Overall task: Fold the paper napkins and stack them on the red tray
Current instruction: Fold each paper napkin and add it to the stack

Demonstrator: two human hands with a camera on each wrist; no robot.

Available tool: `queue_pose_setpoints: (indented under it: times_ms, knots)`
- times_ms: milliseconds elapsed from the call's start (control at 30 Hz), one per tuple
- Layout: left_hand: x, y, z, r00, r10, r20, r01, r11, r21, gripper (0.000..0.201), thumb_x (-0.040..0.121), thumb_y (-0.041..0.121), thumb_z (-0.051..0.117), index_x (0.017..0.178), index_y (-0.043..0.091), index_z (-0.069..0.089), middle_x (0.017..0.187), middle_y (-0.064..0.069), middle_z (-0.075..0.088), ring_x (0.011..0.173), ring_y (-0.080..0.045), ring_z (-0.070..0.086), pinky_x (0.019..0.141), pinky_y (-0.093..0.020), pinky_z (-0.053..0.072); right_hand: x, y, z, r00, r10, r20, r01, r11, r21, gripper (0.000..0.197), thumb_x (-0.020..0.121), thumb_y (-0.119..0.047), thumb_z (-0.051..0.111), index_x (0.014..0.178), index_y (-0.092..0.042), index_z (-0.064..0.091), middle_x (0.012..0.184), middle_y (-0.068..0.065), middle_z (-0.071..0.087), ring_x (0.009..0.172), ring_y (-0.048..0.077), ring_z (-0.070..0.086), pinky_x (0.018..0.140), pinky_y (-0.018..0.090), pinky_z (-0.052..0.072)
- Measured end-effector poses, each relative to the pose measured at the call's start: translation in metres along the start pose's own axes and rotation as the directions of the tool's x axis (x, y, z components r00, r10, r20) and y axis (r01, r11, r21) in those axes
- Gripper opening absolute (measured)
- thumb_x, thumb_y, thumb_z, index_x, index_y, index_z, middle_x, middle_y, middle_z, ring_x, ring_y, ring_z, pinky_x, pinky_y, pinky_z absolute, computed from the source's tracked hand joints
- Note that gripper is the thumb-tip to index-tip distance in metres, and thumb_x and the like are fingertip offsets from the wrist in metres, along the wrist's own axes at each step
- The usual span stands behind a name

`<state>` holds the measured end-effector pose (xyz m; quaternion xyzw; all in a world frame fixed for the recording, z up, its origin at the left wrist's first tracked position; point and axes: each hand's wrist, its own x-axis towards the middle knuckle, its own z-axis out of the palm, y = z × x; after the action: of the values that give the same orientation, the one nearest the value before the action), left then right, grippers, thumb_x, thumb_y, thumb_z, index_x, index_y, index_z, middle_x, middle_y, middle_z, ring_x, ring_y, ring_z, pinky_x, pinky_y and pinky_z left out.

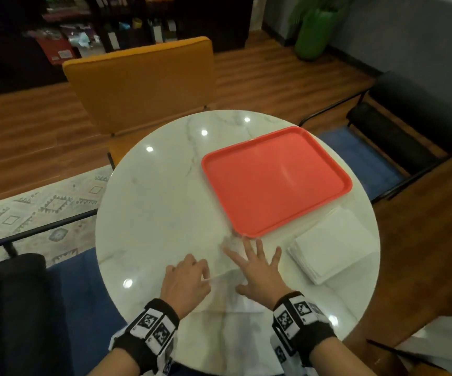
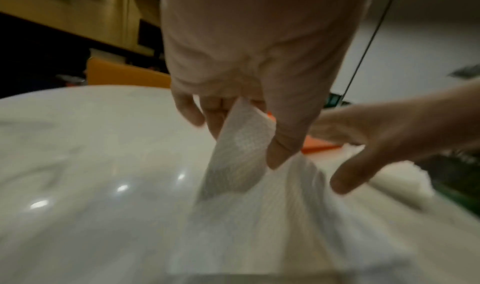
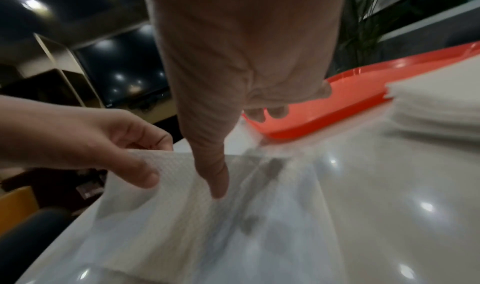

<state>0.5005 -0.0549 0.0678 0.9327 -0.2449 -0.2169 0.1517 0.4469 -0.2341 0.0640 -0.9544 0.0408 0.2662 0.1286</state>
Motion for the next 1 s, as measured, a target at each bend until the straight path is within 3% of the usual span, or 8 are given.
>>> queue_pose_setpoints:
  times_ms: [100, 200, 300, 433, 633, 733, 833, 1000]
  knots:
    - [0.006, 0.040, -0.026, 0.985, 0.160, 0.071, -0.124, 0.925, -0.360, 0.008, 0.079, 0.027, 0.061, 0.077, 0.028, 0.053, 0.083, 0.011, 0.060, 0.080, -0.005, 0.058, 0.075, -0.028, 0.048, -0.016, 0.035, -0.030, 0.999, 0.046, 0.003, -0.046, 0.994, 0.094, 0.041, 0.083, -0.035, 0.063, 0.122, -0.035, 0.054, 0.158, -0.002, 0.016, 0.147, 0.028, -0.001, 0.101, 0.075, -0.006]
    - [0.017, 0.089, -0.044, 0.969, 0.246, 0.031, -0.191, 0.821, -0.539, 0.014, 0.079, 0.019, 0.067, 0.075, 0.029, 0.057, 0.077, 0.014, 0.060, 0.079, 0.004, 0.055, 0.070, -0.010, 0.040, -0.044, 0.092, -0.059, 0.993, 0.102, -0.057, -0.077, 0.938, 0.337, 0.016, 0.080, -0.037, 0.066, 0.095, -0.031, 0.065, 0.110, -0.012, 0.063, 0.120, 0.017, 0.051, 0.106, 0.063, 0.023]
    - [0.035, 0.141, -0.040, 0.978, 0.207, -0.033, -0.174, 0.716, -0.676, 0.013, 0.079, 0.015, 0.071, 0.079, 0.023, 0.061, 0.076, 0.016, 0.061, 0.076, 0.007, 0.055, 0.069, -0.007, 0.039, -0.072, 0.154, -0.089, 0.975, 0.180, -0.134, -0.050, 0.757, 0.651, 0.010, 0.074, -0.030, 0.074, 0.074, -0.023, 0.066, 0.074, -0.003, 0.068, 0.075, 0.012, 0.063, 0.077, 0.044, 0.051]
    - [0.069, 0.193, -0.006, 1.000, 0.009, 0.007, 0.000, 0.606, -0.795, 0.013, 0.078, 0.015, 0.072, 0.084, 0.017, 0.060, 0.085, 0.005, 0.067, 0.078, -0.008, 0.061, 0.069, -0.022, 0.046, -0.074, 0.232, -0.104, 0.929, 0.328, -0.173, -0.057, 0.587, 0.808, 0.019, 0.074, -0.028, 0.077, 0.082, -0.013, 0.069, 0.082, 0.004, 0.073, 0.079, 0.017, 0.069, 0.076, 0.041, 0.055]
    - [0.114, 0.234, 0.055, 0.961, -0.274, 0.038, 0.208, 0.625, -0.753, 0.019, 0.079, 0.011, 0.071, 0.092, 0.013, 0.058, 0.095, -0.002, 0.061, 0.072, -0.008, 0.056, 0.051, -0.010, 0.041, -0.029, 0.297, -0.088, 0.924, 0.357, -0.139, -0.160, 0.688, 0.707, 0.032, 0.078, -0.027, 0.073, 0.075, 0.000, 0.056, 0.073, 0.012, 0.057, 0.072, 0.021, 0.053, 0.060, 0.030, 0.037]
    - [0.117, 0.239, 0.071, 0.944, -0.330, 0.009, 0.285, 0.799, -0.529, 0.039, 0.079, 0.027, 0.070, 0.111, 0.016, 0.050, 0.110, -0.005, 0.055, 0.094, -0.017, 0.057, 0.077, -0.026, 0.049, -0.015, 0.306, -0.083, 0.924, 0.370, -0.099, -0.234, 0.749, 0.620, 0.042, 0.080, -0.029, 0.073, 0.111, -0.005, 0.057, 0.103, 0.012, 0.063, 0.097, 0.027, 0.058, 0.077, 0.032, 0.046]
    - [0.106, 0.246, 0.077, 0.966, -0.238, -0.105, 0.231, 0.970, -0.071, 0.088, 0.072, 0.061, 0.063, 0.143, 0.025, 0.025, 0.136, -0.005, 0.035, 0.128, -0.024, 0.035, 0.102, -0.041, 0.032, -0.019, 0.313, -0.086, 0.944, 0.317, -0.090, -0.258, 0.880, 0.398, 0.086, 0.073, -0.044, 0.075, 0.142, -0.027, 0.026, 0.133, 0.011, 0.043, 0.121, 0.031, 0.042, 0.097, 0.043, 0.038]
    - [0.105, 0.261, 0.097, 0.991, -0.106, 0.084, 0.089, 0.978, 0.188, 0.130, 0.057, 0.083, 0.052, 0.147, 0.022, -0.020, 0.157, -0.008, -0.009, 0.145, -0.025, -0.006, 0.113, -0.057, -0.001, -0.026, 0.311, -0.078, 0.996, -0.052, 0.078, 0.063, 0.987, -0.150, 0.134, 0.058, -0.050, 0.082, 0.140, -0.048, -0.024, 0.156, 0.008, -0.018, 0.143, 0.038, -0.013, 0.107, 0.069, 0.003]
